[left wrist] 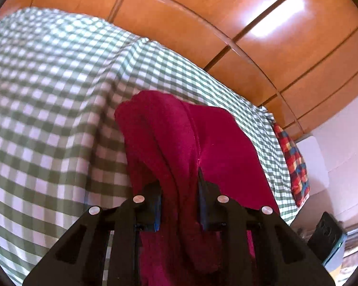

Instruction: Fold small clothes

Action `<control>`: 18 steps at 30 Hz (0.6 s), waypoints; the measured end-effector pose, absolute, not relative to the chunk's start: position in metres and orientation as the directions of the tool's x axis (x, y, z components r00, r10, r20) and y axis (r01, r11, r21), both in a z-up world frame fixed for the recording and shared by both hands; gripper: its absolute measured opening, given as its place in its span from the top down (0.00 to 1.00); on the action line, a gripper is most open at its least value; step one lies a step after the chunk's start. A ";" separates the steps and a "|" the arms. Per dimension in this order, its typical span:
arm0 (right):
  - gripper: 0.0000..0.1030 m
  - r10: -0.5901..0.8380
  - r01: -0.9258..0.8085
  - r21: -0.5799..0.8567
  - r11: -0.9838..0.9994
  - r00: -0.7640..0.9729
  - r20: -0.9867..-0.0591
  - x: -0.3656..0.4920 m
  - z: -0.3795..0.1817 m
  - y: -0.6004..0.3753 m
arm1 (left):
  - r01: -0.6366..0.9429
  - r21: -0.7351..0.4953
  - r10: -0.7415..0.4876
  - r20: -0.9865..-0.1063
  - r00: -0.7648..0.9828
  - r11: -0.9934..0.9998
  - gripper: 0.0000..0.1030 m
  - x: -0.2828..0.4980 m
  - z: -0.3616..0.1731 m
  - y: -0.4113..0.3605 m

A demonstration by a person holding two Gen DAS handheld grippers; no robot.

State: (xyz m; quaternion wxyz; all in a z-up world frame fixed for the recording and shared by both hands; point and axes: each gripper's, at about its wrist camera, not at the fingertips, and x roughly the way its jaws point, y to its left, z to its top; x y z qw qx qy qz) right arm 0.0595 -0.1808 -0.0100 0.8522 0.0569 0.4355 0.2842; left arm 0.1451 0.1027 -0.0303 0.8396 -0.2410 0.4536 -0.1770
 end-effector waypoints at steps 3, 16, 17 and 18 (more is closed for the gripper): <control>0.77 0.462 -0.344 0.325 0.881 0.471 -0.752 0.067 -0.027 -0.183 | 0.091 -0.555 -0.507 -0.665 0.548 0.827 0.78 0.142 -0.025 0.098; 0.35 0.452 -0.466 0.250 0.849 0.394 -0.801 0.045 -0.020 -0.210 | 0.072 -0.298 -0.271 -0.711 0.649 0.952 0.65 0.109 -0.022 0.087; 0.35 0.451 -0.465 0.248 0.850 0.398 -0.799 0.045 -0.014 -0.216 | 0.072 -0.264 -0.242 -0.700 0.672 0.962 0.65 0.103 -0.015 0.087; 0.35 0.445 -0.455 0.243 0.857 0.414 -0.794 0.047 -0.007 -0.222 | 0.071 -0.241 -0.222 -0.690 0.689 0.968 0.66 0.100 -0.009 0.089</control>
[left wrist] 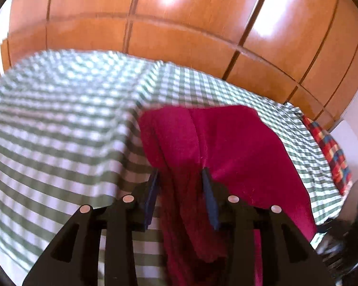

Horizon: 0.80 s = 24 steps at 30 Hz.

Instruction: Fold small clothes

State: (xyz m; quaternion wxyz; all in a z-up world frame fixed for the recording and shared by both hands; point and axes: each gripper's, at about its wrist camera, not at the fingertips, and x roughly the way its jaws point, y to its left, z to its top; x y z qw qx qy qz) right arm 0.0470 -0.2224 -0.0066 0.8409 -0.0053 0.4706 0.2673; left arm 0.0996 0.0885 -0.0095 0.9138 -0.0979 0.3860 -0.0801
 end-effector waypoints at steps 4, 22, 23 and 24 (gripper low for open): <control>0.35 0.433 -0.392 0.249 0.885 0.504 -0.747 0.074 0.025 -0.233 | 0.069 -0.185 -0.173 -0.639 0.749 0.980 0.66 0.084 0.013 0.085; 0.34 0.314 -0.245 0.216 0.945 0.494 -0.811 0.225 -0.028 -0.143 | 0.070 -0.029 -0.069 -0.711 0.700 0.997 0.64 0.101 -0.028 0.047; 0.34 0.326 -0.246 0.229 0.942 0.498 -0.804 0.224 -0.029 -0.145 | 0.069 -0.041 -0.077 -0.715 0.695 0.997 0.64 0.102 -0.032 0.048; 0.34 0.330 -0.243 0.236 0.941 0.499 -0.801 0.223 -0.028 -0.147 | 0.068 -0.052 -0.085 -0.713 0.696 0.996 0.64 0.101 -0.033 0.049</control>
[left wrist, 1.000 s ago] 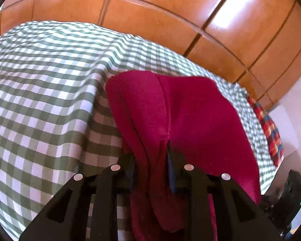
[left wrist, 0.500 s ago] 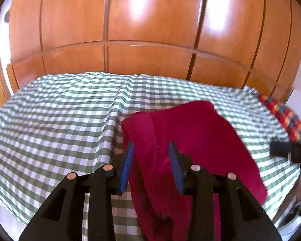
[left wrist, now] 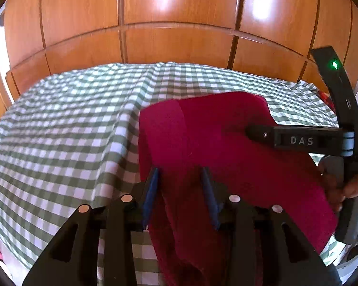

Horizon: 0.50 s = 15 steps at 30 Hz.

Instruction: Fold small clothes

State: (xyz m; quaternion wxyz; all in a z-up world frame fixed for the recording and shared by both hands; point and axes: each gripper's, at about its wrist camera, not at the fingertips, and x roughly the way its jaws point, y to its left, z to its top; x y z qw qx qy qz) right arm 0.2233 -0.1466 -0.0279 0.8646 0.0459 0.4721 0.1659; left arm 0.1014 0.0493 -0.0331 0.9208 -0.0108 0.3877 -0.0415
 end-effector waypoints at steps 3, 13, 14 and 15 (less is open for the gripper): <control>0.33 0.328 -0.253 0.227 0.941 0.508 -0.796 0.220 -0.026 -0.149 | 0.066 -0.052 -0.084 -0.706 0.703 0.996 0.64 0.099 -0.032 0.049; 0.12 0.423 -0.233 0.353 0.906 0.523 -0.740 0.199 -0.006 -0.179 | 0.036 -0.039 -0.053 -0.656 0.753 0.999 0.41 0.080 -0.007 0.061; 0.12 0.438 -0.229 0.374 0.899 0.521 -0.733 0.196 -0.005 -0.185 | 0.033 -0.043 -0.053 -0.655 0.754 0.999 0.39 0.081 -0.006 0.063; 0.11 0.461 -0.226 0.404 0.886 0.514 -0.723 0.193 -0.005 -0.194 | 0.031 -0.048 -0.055 -0.654 0.754 0.998 0.37 0.081 -0.006 0.065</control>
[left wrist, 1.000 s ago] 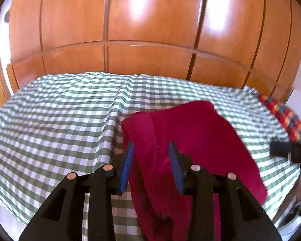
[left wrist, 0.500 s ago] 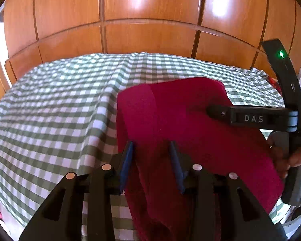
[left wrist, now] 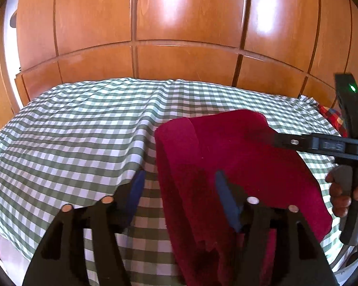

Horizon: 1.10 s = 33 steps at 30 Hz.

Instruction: Fold small clothes

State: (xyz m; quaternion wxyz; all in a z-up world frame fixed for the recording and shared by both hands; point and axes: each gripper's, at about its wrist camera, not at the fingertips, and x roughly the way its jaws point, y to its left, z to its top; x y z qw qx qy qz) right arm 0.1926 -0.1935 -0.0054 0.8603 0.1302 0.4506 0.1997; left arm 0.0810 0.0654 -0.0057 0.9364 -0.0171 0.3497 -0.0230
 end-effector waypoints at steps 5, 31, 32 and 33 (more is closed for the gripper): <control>0.10 0.558 -0.210 0.526 0.825 0.457 -0.693 0.189 -0.018 -0.218 | 0.062 -0.111 -0.122 -0.685 0.718 0.992 0.33 0.089 -0.012 0.074; 0.58 0.726 -0.360 0.630 0.688 0.336 -0.600 0.177 -0.021 -0.190 | 0.282 -0.559 -0.614 -0.591 0.523 0.779 0.67 0.130 -0.054 0.095; 0.58 0.723 -0.365 0.624 0.691 0.358 -0.591 0.170 -0.013 -0.196 | 0.298 -0.552 -0.617 -0.589 0.523 0.779 0.67 0.128 -0.049 0.090; 0.58 0.717 -0.366 0.617 0.697 0.380 -0.584 0.163 -0.006 -0.204 | 0.312 -0.546 -0.620 -0.586 0.522 0.778 0.67 0.126 -0.044 0.086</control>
